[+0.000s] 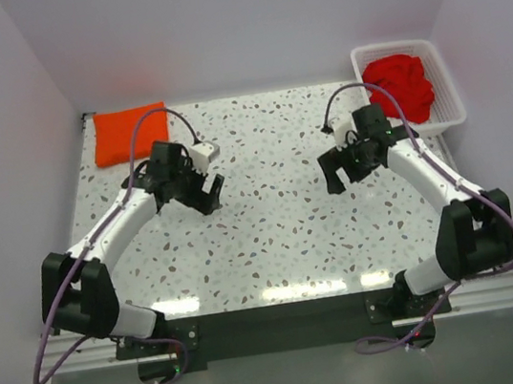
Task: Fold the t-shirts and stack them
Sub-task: Reset both grippers
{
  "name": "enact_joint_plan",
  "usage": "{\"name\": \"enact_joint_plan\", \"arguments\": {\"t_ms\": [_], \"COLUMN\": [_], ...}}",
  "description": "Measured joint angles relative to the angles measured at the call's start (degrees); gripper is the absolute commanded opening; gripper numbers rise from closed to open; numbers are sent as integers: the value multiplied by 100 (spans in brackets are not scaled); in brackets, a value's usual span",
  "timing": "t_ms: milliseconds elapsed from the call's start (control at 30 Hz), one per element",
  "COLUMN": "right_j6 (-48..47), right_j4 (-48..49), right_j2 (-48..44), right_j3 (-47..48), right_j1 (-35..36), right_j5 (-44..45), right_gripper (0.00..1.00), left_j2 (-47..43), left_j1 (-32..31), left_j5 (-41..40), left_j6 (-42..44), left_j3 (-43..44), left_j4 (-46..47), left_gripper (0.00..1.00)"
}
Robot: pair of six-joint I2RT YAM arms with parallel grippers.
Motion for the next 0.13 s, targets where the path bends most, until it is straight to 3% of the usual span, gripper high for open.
{"name": "enact_joint_plan", "arguments": {"t_ms": [133], "right_j6": [-240], "right_j4": [-168], "right_j2": [-693], "right_j3": [-837], "right_j1": [-2], "right_j5": [2], "right_gripper": [99], "left_j2": [-192], "left_j1": [-129], "left_j5": [-173], "left_j6": [-223], "left_j3": [-577], "left_j4": [-11], "left_gripper": [100]}}
